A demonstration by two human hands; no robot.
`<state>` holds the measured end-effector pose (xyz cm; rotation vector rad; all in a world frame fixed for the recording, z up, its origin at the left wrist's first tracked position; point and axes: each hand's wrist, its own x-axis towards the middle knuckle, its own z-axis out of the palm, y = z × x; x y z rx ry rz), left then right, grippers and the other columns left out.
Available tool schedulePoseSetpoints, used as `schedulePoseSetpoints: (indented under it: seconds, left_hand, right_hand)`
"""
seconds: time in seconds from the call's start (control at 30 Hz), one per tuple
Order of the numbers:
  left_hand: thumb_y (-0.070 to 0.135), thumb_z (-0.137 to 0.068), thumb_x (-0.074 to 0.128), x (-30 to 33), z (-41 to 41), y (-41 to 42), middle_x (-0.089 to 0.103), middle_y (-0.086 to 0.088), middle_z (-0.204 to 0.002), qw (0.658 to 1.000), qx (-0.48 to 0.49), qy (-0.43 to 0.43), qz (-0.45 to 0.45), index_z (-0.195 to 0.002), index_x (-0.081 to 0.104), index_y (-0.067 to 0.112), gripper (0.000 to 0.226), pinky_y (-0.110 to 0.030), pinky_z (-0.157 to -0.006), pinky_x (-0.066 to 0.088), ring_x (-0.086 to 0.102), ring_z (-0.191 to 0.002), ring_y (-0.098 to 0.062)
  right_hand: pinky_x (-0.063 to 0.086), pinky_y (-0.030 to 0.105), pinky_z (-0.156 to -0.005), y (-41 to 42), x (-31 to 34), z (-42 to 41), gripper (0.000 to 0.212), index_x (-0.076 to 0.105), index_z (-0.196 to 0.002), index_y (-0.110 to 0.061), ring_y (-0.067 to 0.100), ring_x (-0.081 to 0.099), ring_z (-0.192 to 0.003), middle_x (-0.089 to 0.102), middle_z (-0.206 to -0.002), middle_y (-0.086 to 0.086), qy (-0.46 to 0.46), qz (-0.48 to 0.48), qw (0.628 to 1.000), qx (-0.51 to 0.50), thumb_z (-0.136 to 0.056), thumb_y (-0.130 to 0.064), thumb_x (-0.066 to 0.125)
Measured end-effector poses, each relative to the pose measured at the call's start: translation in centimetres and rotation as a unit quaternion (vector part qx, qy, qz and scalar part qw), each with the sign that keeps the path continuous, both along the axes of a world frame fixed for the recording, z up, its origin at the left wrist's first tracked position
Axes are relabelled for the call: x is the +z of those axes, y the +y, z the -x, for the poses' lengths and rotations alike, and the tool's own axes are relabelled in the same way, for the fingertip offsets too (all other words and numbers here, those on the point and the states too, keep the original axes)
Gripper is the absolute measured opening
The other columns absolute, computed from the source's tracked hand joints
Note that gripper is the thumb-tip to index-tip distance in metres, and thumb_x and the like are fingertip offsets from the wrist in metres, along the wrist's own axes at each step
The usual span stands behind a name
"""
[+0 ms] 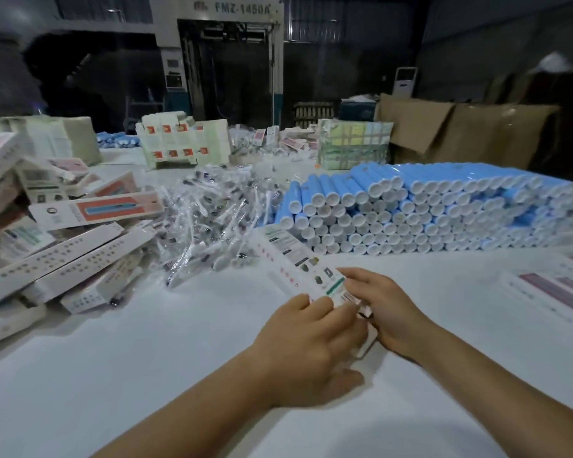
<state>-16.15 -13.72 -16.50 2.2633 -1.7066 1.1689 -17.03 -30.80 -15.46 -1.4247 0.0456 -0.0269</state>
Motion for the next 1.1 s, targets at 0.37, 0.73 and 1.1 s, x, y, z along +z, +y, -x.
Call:
schedulePoseSetpoints:
  seconds: [0.37, 0.73, 1.1]
  left_hand:
    - [0.082, -0.074, 0.037, 0.8, -1.1, 1.6, 0.067, 0.003, -0.106, 0.972, 0.193, 0.116, -0.061, -0.13, 0.058, 0.014, 0.09, -0.042, -0.096, 0.048, 0.064, -0.094, -0.02]
    - [0.073, -0.08, 0.015, 0.4, -2.5, 1.3, 0.059, 0.002, -0.108, 0.962, 0.224, 0.145, -0.057, -0.132, 0.047, 0.017, 0.083, -0.035, -0.08, 0.041, 0.055, -0.096, -0.024]
    - [0.075, -0.078, 0.043, -0.2, -3.3, 1.1, 0.063, 0.006, -0.081, 0.967, 0.207, 0.124, -0.076, -0.106, 0.068, 0.019, 0.068, -0.028, -0.059, 0.047, 0.059, -0.068, -0.018]
  right_hand:
    - [0.052, 0.02, -0.061, -0.7, 0.7, 1.0, 0.018, 0.078, -0.076, -0.014, 0.016, 0.069, -0.071, 0.074, -0.078, 0.009, -0.03, 0.185, 0.982, 0.029, -0.084, -0.003, 0.066]
    - [0.028, 0.03, -0.059, -3.3, 13.4, -11.1, 0.035, 0.039, -0.056, -0.014, 0.023, 0.039, -0.063, 0.04, -0.063, 0.002, -0.147, 0.644, 0.714, -0.232, -0.089, -0.004, 0.045]
    - [0.041, 0.034, -0.063, -3.9, 14.0, -19.8, 0.021, 0.046, -0.072, -0.008, 0.021, 0.047, -0.064, 0.048, -0.078, 0.008, 0.096, 0.815, 0.551, -0.151, -0.092, -0.012, 0.044]
